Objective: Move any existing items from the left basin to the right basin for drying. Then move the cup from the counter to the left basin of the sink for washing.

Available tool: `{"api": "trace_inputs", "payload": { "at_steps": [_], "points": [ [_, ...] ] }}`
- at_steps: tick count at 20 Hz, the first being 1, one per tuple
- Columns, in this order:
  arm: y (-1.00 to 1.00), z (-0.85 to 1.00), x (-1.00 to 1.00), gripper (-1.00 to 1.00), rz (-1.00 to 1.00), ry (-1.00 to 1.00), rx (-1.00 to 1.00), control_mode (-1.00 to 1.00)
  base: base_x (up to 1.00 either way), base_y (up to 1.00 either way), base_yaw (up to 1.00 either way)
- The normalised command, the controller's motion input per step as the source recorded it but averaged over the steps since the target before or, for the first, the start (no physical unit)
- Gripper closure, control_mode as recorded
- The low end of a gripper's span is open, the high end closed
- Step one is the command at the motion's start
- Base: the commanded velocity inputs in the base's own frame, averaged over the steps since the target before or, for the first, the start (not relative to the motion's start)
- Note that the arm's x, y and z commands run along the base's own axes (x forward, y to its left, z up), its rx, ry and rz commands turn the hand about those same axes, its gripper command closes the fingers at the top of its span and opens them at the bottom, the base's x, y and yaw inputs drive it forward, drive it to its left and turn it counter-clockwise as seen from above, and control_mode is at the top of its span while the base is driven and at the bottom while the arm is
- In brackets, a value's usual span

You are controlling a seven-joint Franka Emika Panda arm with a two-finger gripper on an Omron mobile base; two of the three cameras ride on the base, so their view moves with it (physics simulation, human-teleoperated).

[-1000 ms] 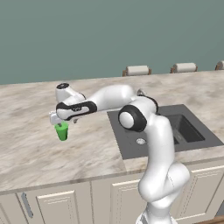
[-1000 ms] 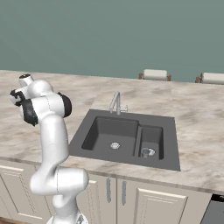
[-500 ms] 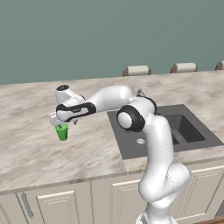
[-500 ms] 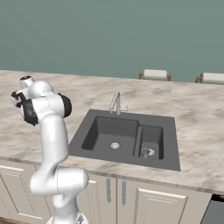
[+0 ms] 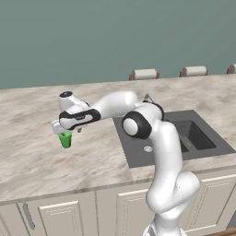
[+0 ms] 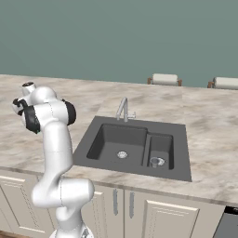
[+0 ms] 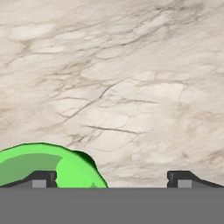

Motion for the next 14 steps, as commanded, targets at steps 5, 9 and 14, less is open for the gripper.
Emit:
{"api": "trace_inputs", "payload": {
  "at_steps": [5,9,14],
  "points": [
    [0.01,-0.1,0.0,1.0,0.0,0.03,0.0,-1.0,0.0,0.0,0.0],
    [0.0,0.0,0.0,1.0,0.0,0.0,0.0,-1.0,0.0,0.0,0.0],
    [0.0,0.0,0.0,1.0,0.0,0.0,0.0,-1.0,0.0,0.0,0.0]
  ]
}}
